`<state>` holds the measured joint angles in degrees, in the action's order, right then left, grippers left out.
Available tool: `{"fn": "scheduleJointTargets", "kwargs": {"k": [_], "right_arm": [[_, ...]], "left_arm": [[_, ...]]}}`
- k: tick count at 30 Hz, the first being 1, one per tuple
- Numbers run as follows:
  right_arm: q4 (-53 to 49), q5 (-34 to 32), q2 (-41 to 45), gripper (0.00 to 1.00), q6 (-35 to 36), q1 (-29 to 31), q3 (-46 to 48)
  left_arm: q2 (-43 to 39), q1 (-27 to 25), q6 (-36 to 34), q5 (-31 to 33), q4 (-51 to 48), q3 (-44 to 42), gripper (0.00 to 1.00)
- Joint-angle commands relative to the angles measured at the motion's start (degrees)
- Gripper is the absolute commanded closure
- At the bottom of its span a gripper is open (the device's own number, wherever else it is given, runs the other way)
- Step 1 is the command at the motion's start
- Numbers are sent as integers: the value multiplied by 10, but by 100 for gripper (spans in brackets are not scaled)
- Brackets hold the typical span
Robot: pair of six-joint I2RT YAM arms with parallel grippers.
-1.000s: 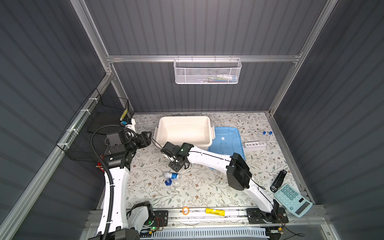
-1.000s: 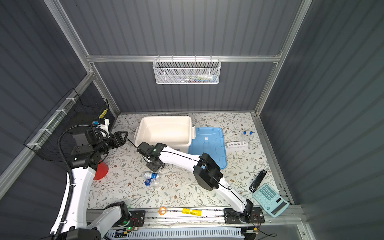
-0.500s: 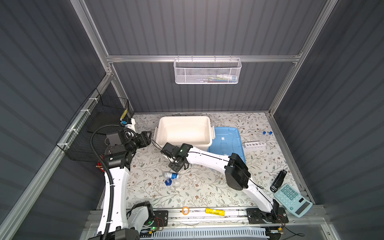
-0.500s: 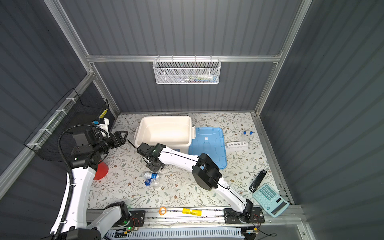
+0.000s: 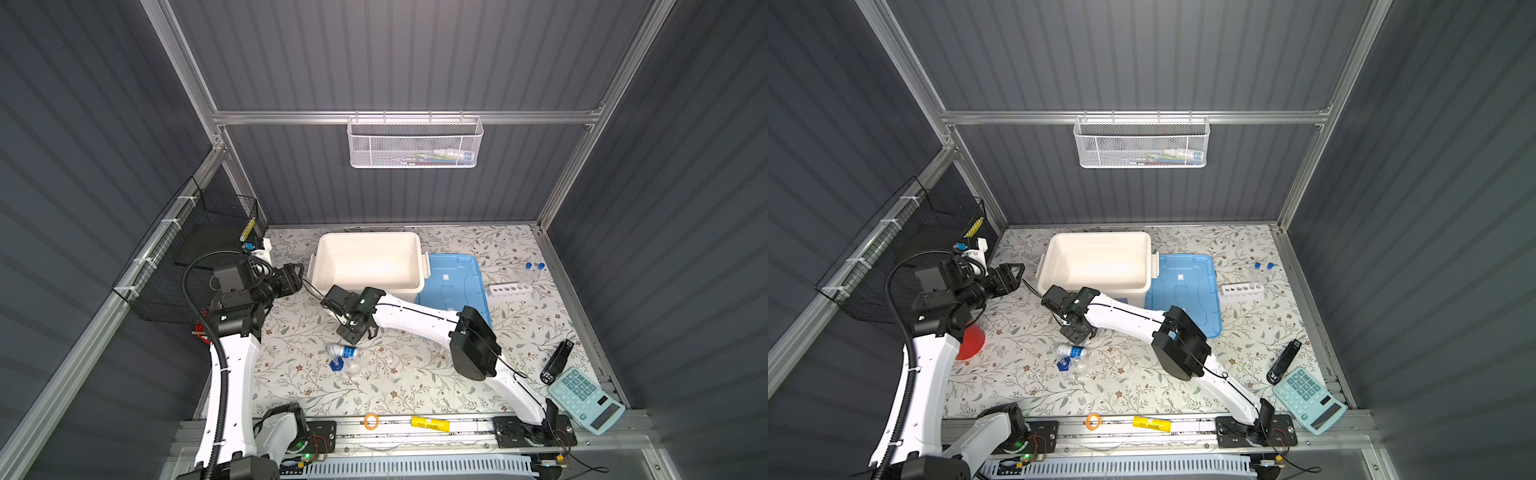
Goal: Organize the chemistry lab equipment
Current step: 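Close the right gripper on the clear glass beaker's rim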
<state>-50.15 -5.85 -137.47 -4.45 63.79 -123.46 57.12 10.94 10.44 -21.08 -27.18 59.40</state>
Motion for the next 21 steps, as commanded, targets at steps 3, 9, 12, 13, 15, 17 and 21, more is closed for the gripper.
{"fn": "scheduleJointTargets", "kwargs": {"k": [3, 9, 12, 13, 15, 17, 21], "right_arm": [[-5, -7, -6, 77, 0, -3, -9], [-5, -15, 3, 80, -6, -2, 1], [-6, -19, 8, 81, -8, -2, 7], [-6, -20, 9, 81, -9, -2, 9], [-6, -22, 11, 81, -11, -2, 13], [-7, -24, 13, 82, -13, -2, 13], [-11, -29, 18, 83, -18, -2, 15]], "left_arm": [[-2, 0, -13, -10, 2, -4, 33], [-4, 0, -11, -11, 5, -6, 33], [-7, -1, -11, -11, 5, -7, 33], [-8, -1, -11, -11, 5, -8, 33], [-9, -1, -11, -11, 5, -8, 33], [-10, -2, -11, -12, 5, -8, 33], [-12, -2, -10, -12, 5, -8, 33]]}}
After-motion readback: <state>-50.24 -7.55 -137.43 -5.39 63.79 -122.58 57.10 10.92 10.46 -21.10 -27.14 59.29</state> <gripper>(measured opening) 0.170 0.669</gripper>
